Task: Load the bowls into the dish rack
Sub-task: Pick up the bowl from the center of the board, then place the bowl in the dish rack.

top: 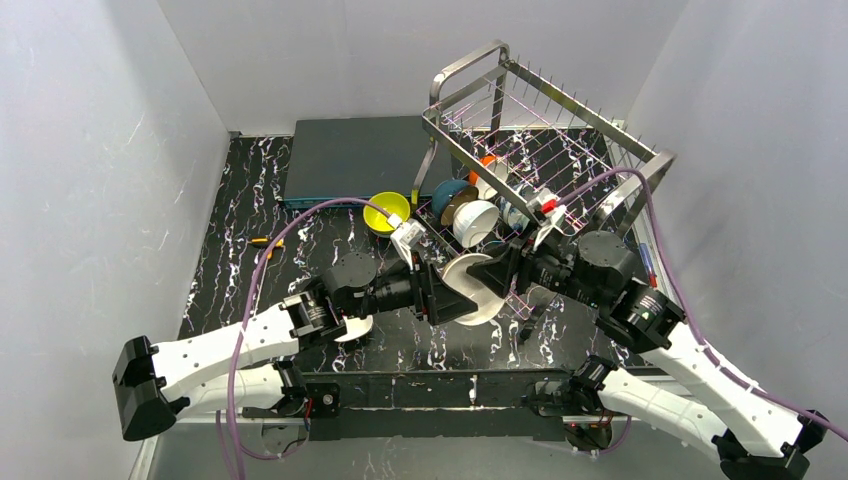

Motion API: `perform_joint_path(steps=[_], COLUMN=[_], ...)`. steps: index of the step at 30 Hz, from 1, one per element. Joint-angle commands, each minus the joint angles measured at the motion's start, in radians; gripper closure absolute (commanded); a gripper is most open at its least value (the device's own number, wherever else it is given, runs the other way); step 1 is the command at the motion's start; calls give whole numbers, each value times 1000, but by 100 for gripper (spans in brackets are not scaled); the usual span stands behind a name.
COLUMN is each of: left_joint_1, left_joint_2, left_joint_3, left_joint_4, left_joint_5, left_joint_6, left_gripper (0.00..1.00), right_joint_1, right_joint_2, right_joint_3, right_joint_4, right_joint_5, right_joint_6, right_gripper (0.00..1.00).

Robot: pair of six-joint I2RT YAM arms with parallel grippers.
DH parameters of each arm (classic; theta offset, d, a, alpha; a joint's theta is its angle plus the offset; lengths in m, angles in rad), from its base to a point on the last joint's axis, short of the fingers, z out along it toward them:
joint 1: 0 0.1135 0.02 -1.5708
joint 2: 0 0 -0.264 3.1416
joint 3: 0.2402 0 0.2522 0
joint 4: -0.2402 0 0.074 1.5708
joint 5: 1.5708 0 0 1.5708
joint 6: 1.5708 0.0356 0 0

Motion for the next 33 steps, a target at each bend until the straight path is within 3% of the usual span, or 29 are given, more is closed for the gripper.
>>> perform_joint_path(steps=[1,6,16,33], left_joint_1=[4,4,3,4], left_joint_2=[-41,-45,-8,340], left_joint_3=[-10,-27,-57,131], left_joint_4=[57,58,59,102], left_joint_5=[-29,-54,-118,-207], left_joint_6=[7,-4,39,394], left_gripper=[100,100,100,100], right_joint_1=[5,4,5,5], right_joint_2=[-37,-36,-45,-149], right_joint_3=[20,26,30,27], right_joint_4=[91,80,95,92], right_joint_5=[36,36,41,100], right_joint_6=[9,6,-7,-23], right_gripper=[37,29,2,1])
